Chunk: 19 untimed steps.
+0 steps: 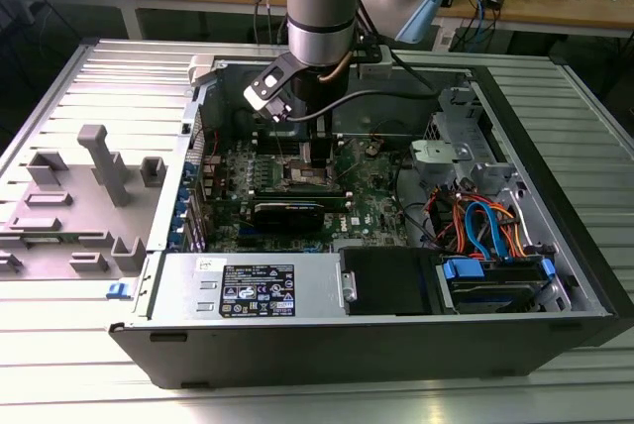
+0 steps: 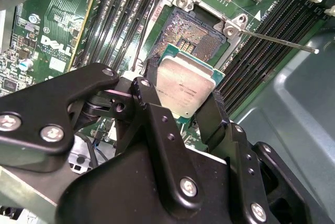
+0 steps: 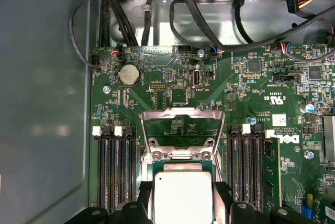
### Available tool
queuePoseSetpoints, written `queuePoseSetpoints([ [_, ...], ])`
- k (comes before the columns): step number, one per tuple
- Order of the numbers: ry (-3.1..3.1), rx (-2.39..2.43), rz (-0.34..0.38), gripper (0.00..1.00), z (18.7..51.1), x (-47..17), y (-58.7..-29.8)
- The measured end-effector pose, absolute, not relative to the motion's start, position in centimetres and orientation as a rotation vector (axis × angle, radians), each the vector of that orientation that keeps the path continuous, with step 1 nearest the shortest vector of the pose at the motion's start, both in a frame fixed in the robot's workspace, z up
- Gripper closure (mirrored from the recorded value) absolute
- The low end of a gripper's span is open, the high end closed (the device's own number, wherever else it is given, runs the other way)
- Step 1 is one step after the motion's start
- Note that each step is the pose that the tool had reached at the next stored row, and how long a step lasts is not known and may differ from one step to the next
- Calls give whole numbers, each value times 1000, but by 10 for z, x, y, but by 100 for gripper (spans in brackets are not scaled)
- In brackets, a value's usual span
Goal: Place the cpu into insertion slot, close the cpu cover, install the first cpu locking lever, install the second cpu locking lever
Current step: 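Place the cpu into insertion slot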
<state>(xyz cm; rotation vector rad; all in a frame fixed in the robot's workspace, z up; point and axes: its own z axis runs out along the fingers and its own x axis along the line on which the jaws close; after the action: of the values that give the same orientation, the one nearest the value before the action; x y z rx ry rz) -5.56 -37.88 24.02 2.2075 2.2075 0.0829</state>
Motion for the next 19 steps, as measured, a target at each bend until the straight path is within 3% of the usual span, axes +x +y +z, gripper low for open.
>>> queuePoseSetpoints([
  [19,2208,2207,83,46,218,-62,-378],
])
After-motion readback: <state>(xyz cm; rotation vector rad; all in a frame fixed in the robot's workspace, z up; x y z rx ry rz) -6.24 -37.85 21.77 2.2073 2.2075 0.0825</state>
